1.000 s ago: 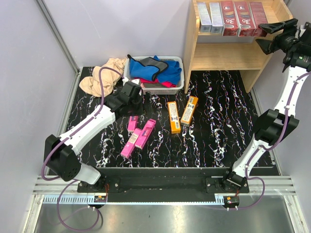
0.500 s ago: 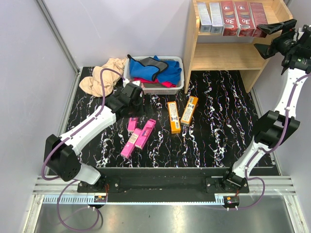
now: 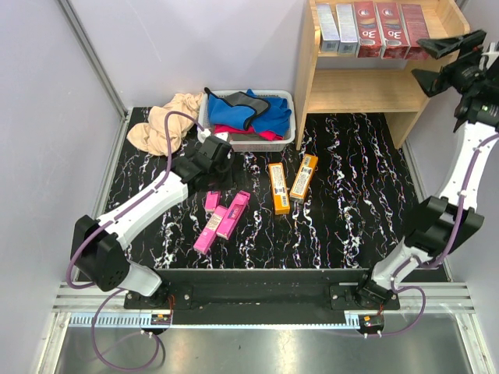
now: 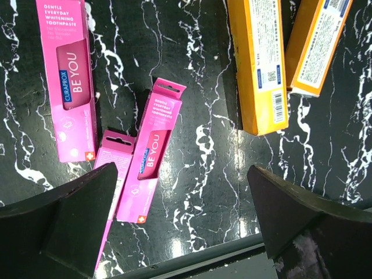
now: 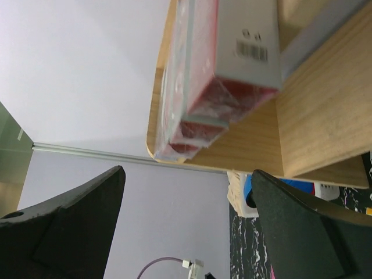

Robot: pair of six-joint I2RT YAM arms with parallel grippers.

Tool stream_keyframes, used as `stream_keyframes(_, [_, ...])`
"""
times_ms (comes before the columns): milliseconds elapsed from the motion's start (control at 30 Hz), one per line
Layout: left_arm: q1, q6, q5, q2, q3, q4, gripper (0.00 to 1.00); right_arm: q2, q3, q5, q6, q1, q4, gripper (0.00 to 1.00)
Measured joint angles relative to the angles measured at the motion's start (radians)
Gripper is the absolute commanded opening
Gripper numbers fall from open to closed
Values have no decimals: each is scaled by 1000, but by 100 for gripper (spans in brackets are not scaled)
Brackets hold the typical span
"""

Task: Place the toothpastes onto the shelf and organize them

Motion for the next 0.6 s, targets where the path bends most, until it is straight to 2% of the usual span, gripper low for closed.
stream_keyframes(467, [-21,-8,-9,3,-31,25,99,-554,-737,-22,-163,-4,-26,100])
stream_keyframes(600, [-37,-15,-11,35,-43,35,99,-652,-892,-15,-237,29,-42,100])
